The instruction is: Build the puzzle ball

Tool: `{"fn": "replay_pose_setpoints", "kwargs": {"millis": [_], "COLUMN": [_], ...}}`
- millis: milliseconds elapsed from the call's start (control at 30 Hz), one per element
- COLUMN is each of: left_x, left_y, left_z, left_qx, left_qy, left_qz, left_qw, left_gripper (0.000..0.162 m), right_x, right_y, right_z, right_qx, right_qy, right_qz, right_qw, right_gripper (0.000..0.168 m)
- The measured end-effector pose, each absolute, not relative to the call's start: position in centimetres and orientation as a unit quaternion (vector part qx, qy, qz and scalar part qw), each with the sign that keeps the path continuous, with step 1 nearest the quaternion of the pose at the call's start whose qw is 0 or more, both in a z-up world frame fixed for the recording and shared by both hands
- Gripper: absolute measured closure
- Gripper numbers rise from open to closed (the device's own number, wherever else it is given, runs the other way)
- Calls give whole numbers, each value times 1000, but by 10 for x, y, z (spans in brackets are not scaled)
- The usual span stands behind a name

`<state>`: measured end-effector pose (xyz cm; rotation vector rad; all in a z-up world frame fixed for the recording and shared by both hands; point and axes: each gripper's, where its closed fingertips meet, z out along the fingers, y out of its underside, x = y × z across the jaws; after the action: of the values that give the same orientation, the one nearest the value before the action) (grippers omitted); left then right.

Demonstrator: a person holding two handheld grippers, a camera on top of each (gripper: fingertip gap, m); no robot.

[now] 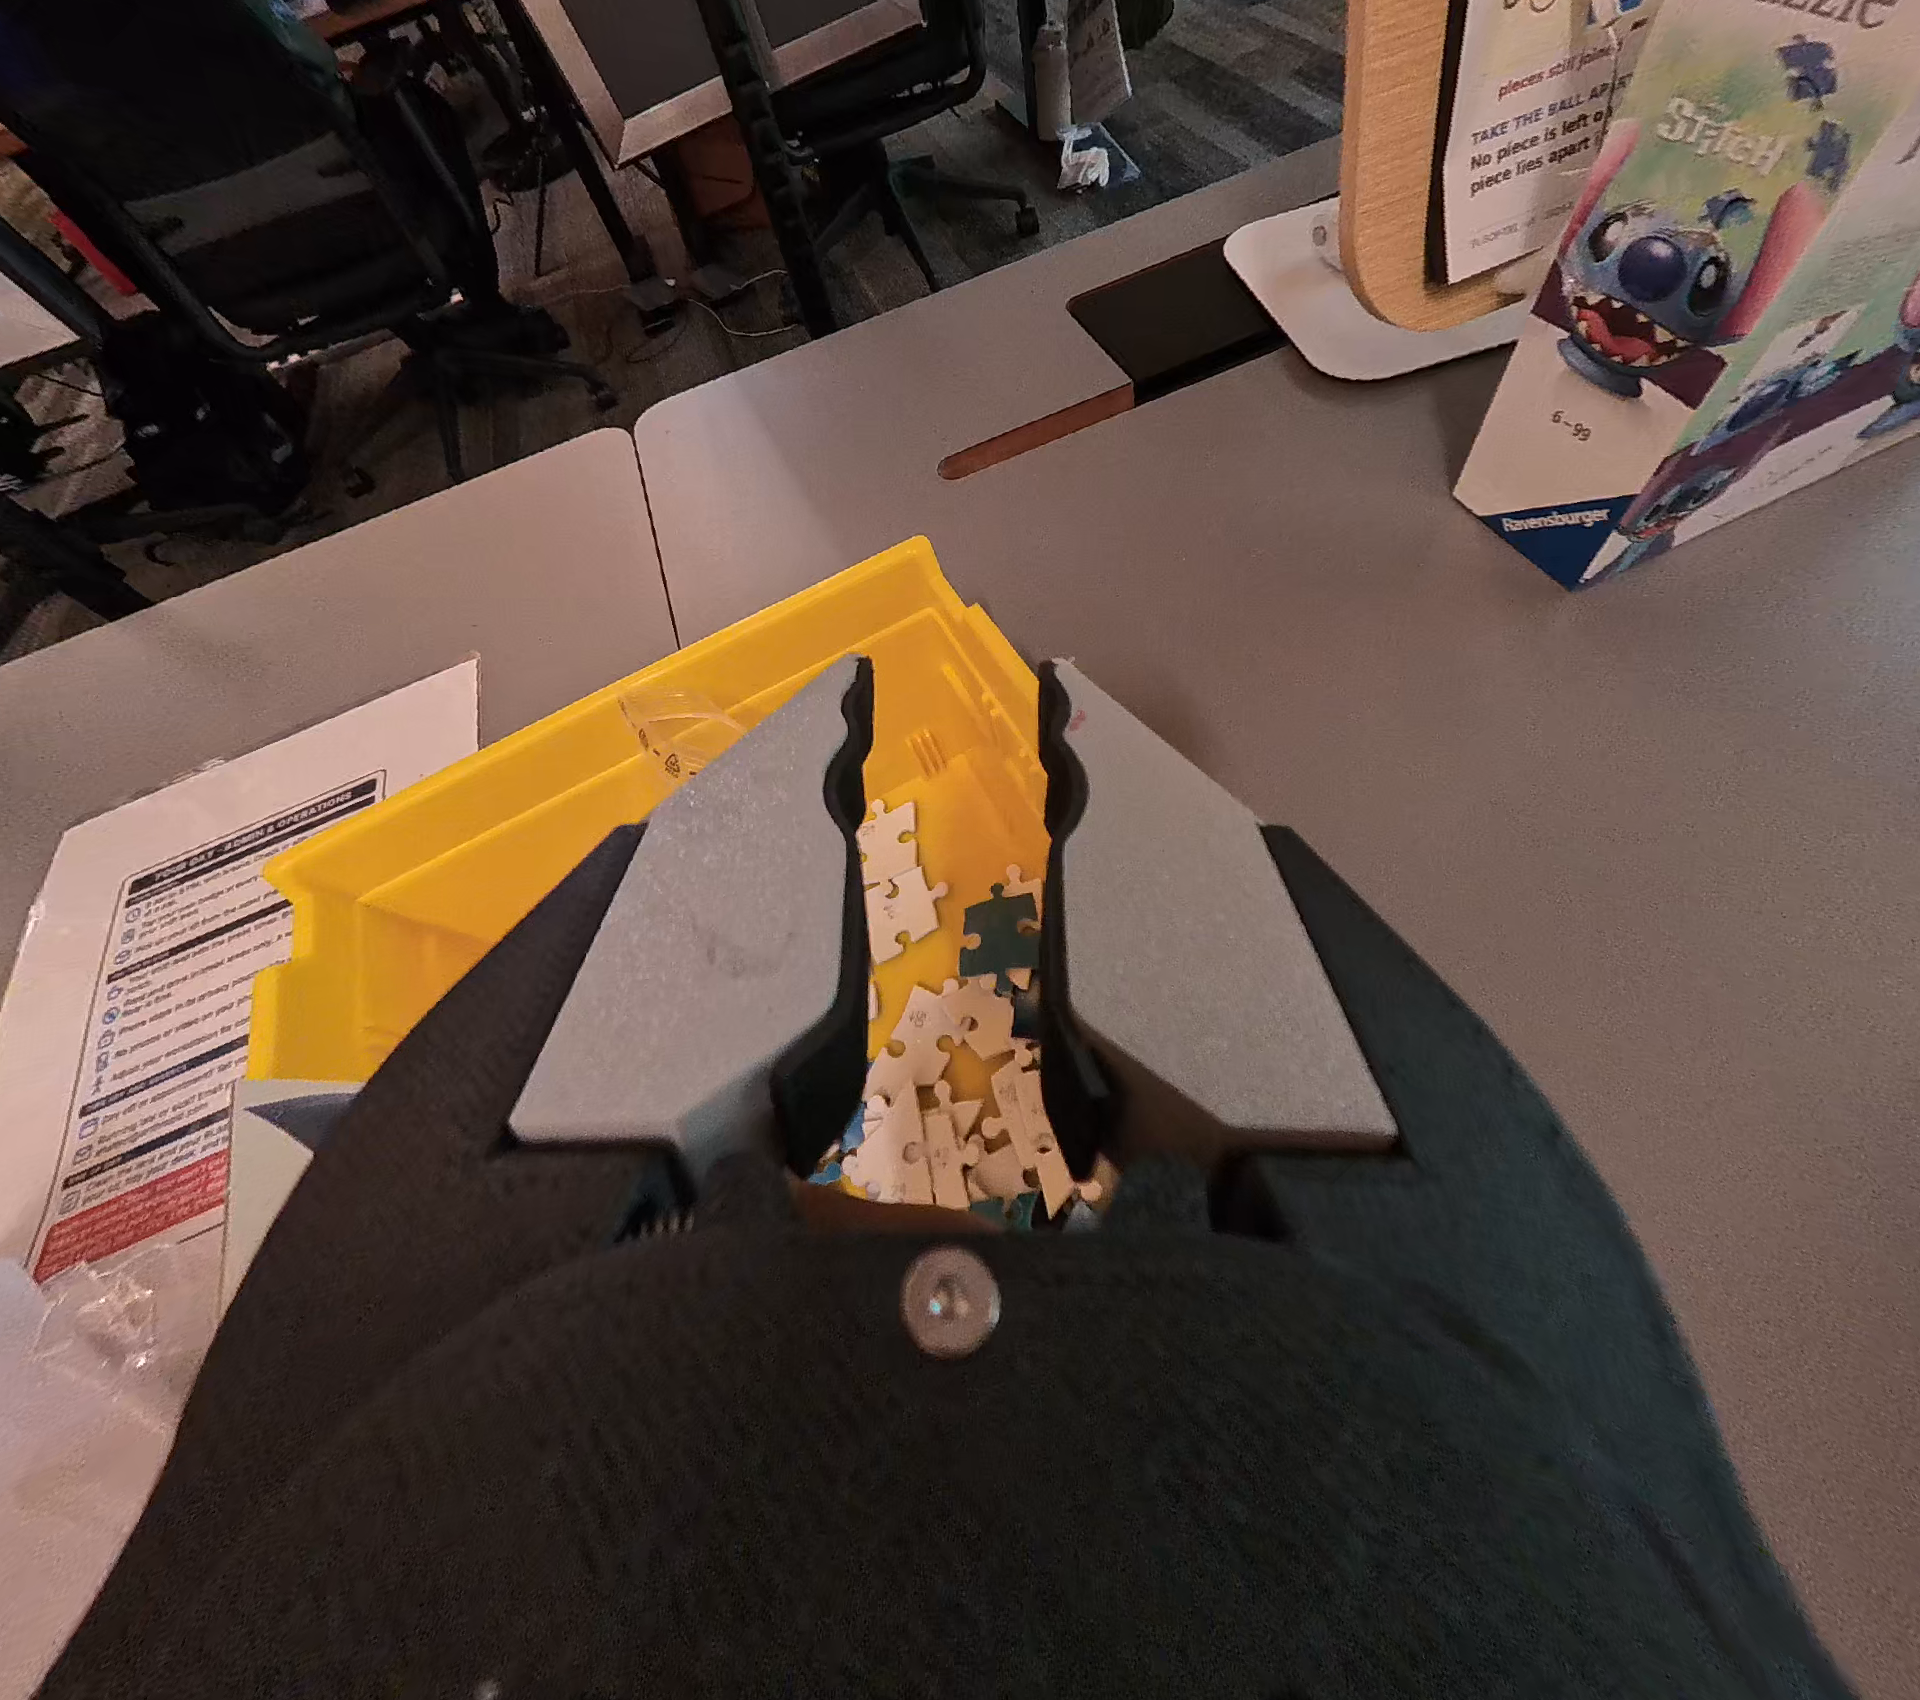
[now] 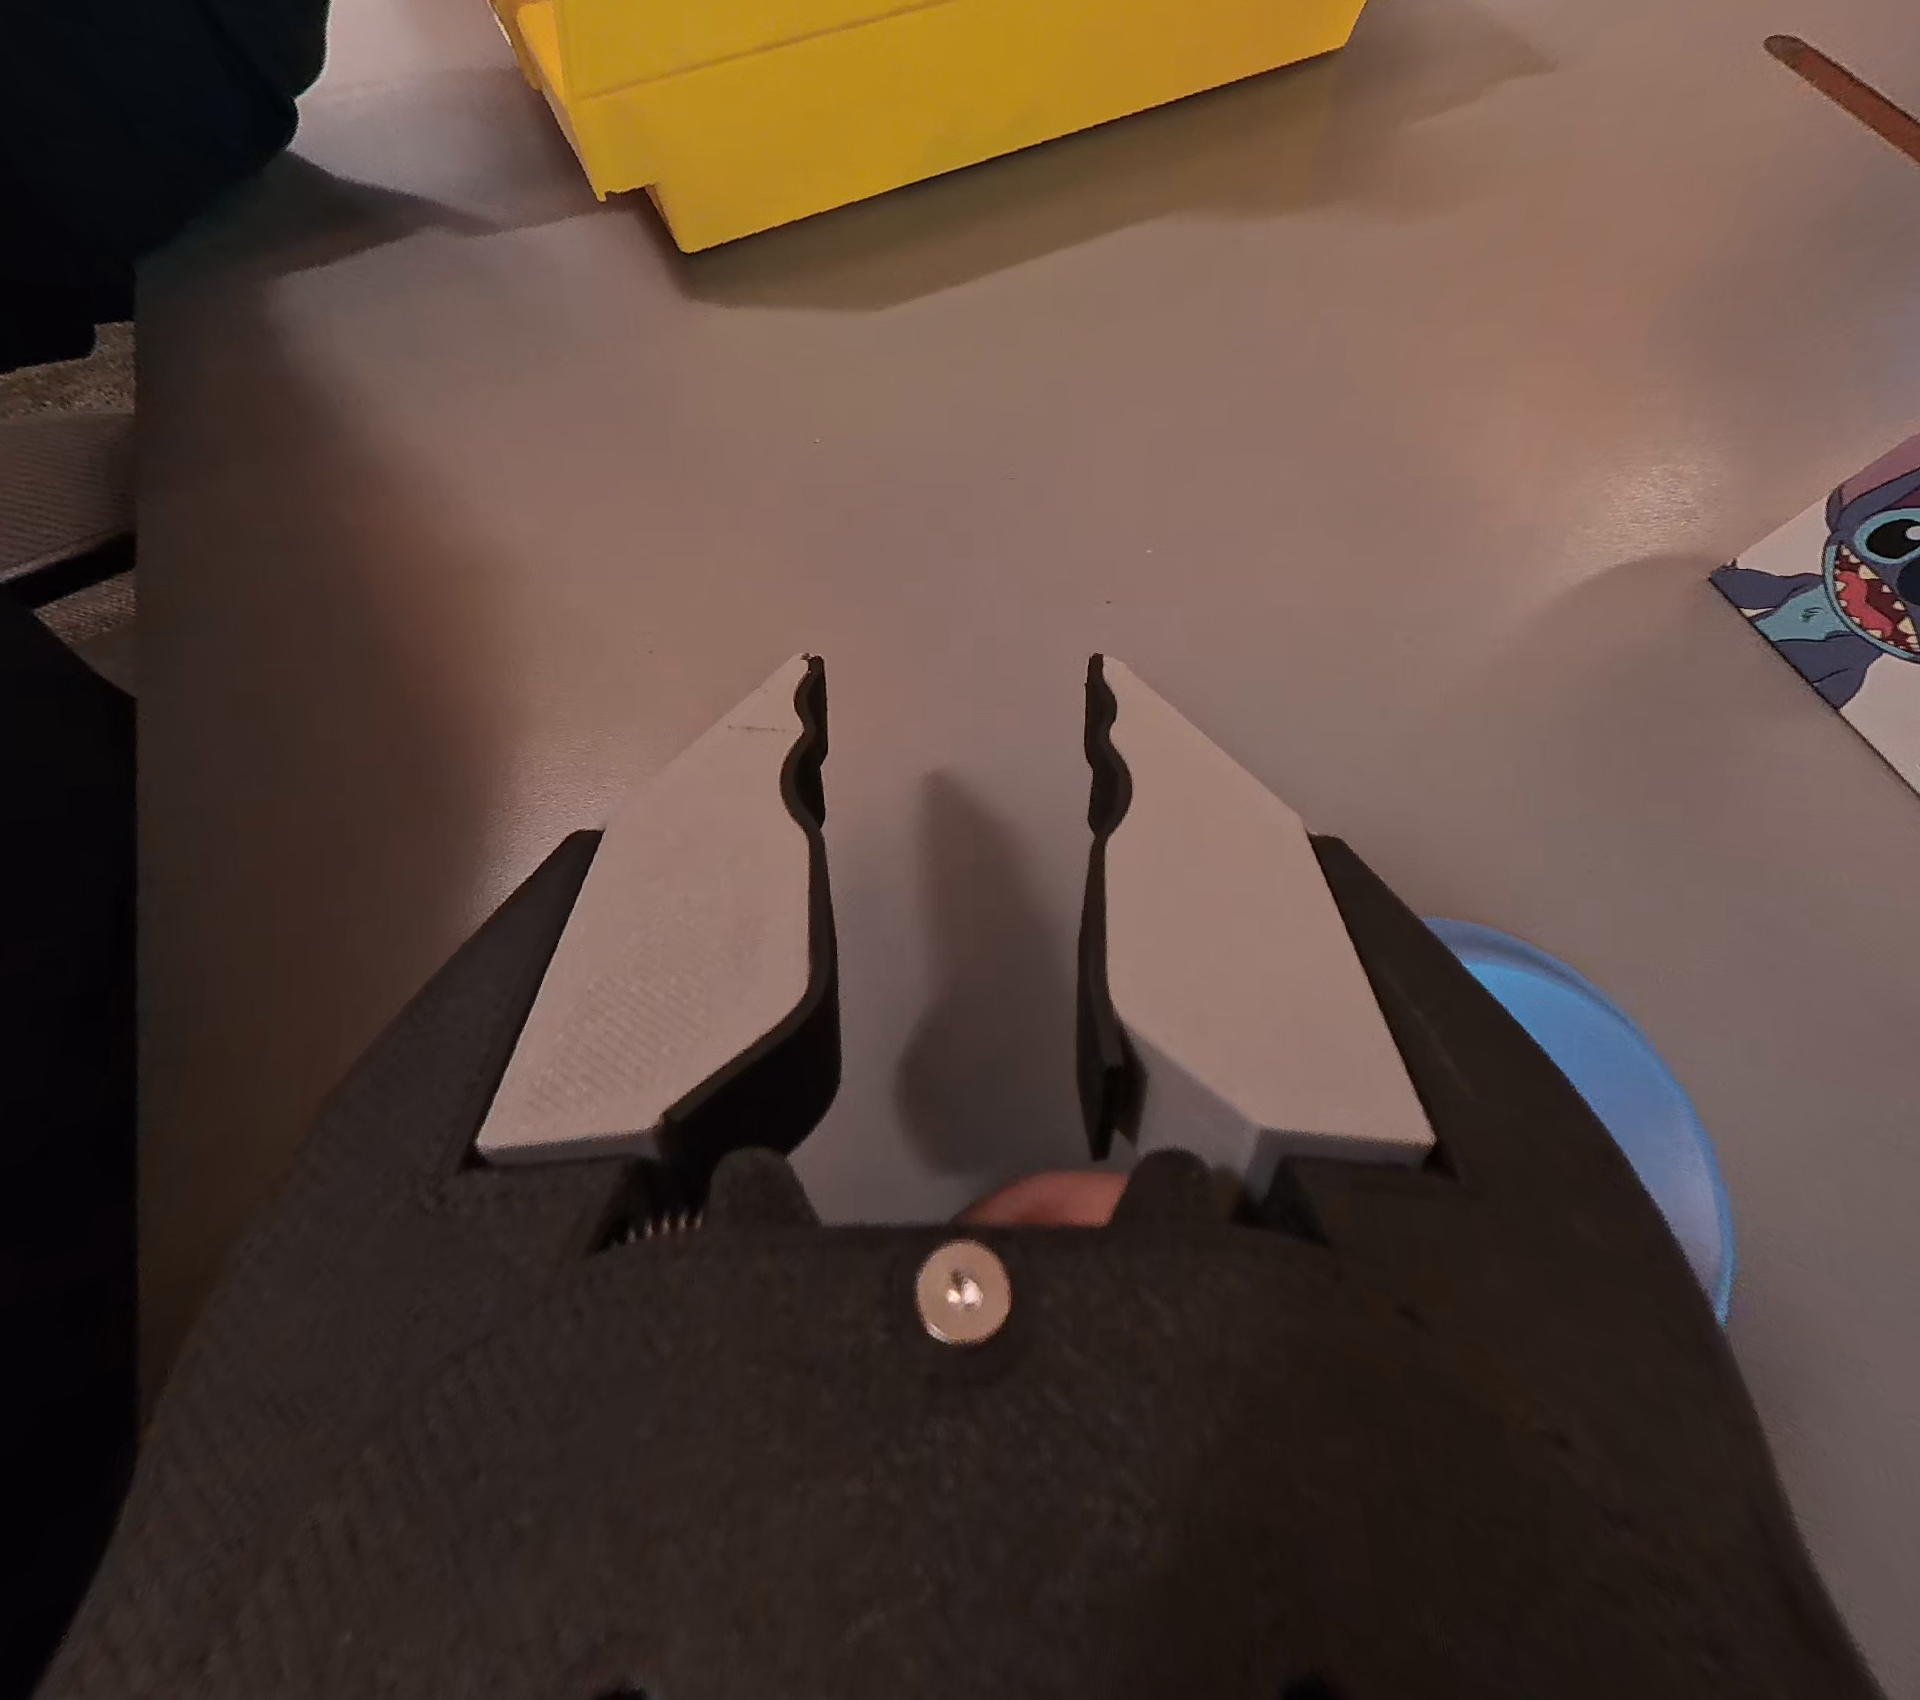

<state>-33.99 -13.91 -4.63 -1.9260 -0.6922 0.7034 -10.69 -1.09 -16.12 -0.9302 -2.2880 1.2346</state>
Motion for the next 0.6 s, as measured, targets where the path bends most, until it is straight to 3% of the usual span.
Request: {"fn": "replay_pose_setpoints", "kwargs": {"millis": [600], "left_x": [-340], "left_y": [-137], "left_z": [-51], "left_qx": [-789], "left_qy": [-282], "left_qz": [281], "left_qw": [467], "left_gripper": [133], "right_x": [-107], "right_y": [-11], "right_z": [-161], "right_qx": [-331], "right_qy": [-814], "right_qz": [438], "right_qw": [192], "right_gripper": [122]}}
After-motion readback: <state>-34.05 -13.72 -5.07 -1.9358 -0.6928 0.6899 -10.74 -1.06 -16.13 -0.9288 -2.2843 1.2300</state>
